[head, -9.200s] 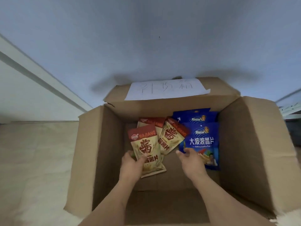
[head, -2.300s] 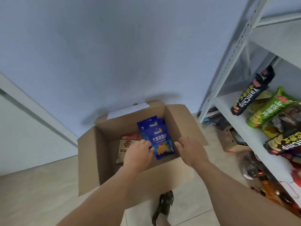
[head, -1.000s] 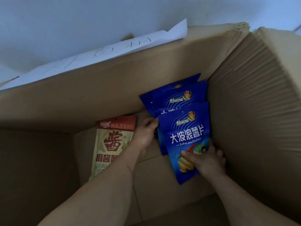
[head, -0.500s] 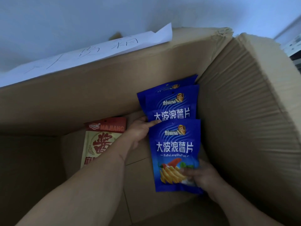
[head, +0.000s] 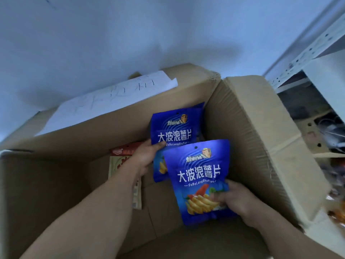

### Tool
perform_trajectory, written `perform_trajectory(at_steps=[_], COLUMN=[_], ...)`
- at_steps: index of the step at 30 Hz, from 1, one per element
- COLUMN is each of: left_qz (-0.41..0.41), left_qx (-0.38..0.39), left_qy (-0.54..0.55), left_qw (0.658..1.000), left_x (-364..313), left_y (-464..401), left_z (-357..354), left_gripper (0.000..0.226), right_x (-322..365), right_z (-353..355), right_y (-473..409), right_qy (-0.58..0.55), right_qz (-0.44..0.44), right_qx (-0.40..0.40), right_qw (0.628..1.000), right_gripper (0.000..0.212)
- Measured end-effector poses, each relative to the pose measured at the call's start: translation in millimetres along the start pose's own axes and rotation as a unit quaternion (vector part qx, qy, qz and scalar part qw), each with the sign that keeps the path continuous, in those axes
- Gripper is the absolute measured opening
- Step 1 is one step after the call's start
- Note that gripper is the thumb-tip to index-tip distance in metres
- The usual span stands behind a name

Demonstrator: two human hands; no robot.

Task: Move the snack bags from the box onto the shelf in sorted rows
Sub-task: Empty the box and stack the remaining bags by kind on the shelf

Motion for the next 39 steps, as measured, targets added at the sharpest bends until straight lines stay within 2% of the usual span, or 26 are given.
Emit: perform_trajectory(at_steps=[3, 9, 11, 15, 17, 21, 25, 29, 32, 35, 37, 39], left_qz=[-0.023, -0.095, -0.109, -0.116, -0.118, -0.114, -0.143, -0.152, -0.163, -0.167, -0.172, -0.178], left_qx=[0.024, 0.163, 0.204, 0.283, 0.316, 0.407, 0.457, 0.513, 0.531, 0.54, 0.545, 0.56], left_qy=[0.011, -0.005, -0.025, -0.072, -0.099, -0.15, -0.182, -0.211, -0.216, -0.226, -0.224, -0.218], left_qw=[0.999, 0.982, 0.973, 0.949, 0.936, 0.894, 0.859, 0.818, 0.803, 0.793, 0.789, 0.779], left_x=[-48.4, -155.6, -180.9, -216.2, -224.0, -216.9, -209.4, -181.0, -150.6, -116.9, -95.6, -75.3], left_y=[44.2, 151.4, 191.9, 286.4, 328.6, 414.4, 495.0, 550.2, 603.0, 655.8, 682.9, 703.9], left_z=[-11.5, -77.5, -102.9, -167.4, -201.5, -277.3, -353.0, -436.8, -507.2, -573.0, -612.7, -649.9], left_gripper=[0.022, 0.026, 0.031, 0.014, 0.016, 0.044, 0.032, 0.04, 0.027, 0.01, 0.008, 0.008], right_x=[12.9, 34.6, 20.2, -39.4, -65.1, -107.6, -149.1, -209.8, -267.3, -316.2, -345.1, -373.0], right_z=[-10.3, -3.5, -0.7, 0.8, 6.1, 35.3, 81.0, 131.0, 173.4, 219.8, 252.0, 284.4], right_y=[58.5, 211.3, 270.0, 374.7, 420.1, 500.2, 558.8, 606.1, 639.0, 669.4, 689.0, 707.0], right_qy=[-0.007, -0.059, -0.067, -0.099, -0.132, -0.2, -0.243, -0.279, -0.311, -0.319, -0.326, -0.343], right_qz=[0.02, 0.111, 0.142, 0.156, 0.167, 0.186, 0.226, 0.248, 0.246, 0.257, 0.267, 0.275], right_qx=[0.022, 0.01, -0.006, -0.07, -0.098, -0.154, -0.212, -0.261, -0.297, -0.307, -0.308, -0.31], right_qw=[1.0, 0.992, 0.988, 0.98, 0.972, 0.949, 0.919, 0.89, 0.869, 0.859, 0.853, 0.843], right_gripper=[0.032, 0.032, 0.035, 0.037, 0.039, 0.044, 0.052, 0.031, 0.028, 0.039, 0.048, 0.047])
Point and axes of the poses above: each hand's wrist, its own y-axis away from the middle knuckle, its own z-axis out of the back of the hand, x = y × z, the point moved 5 cm from there along -y, towards the middle knuckle, and after that the axes turned 6 degrees about -z, right-handed, at the moved point
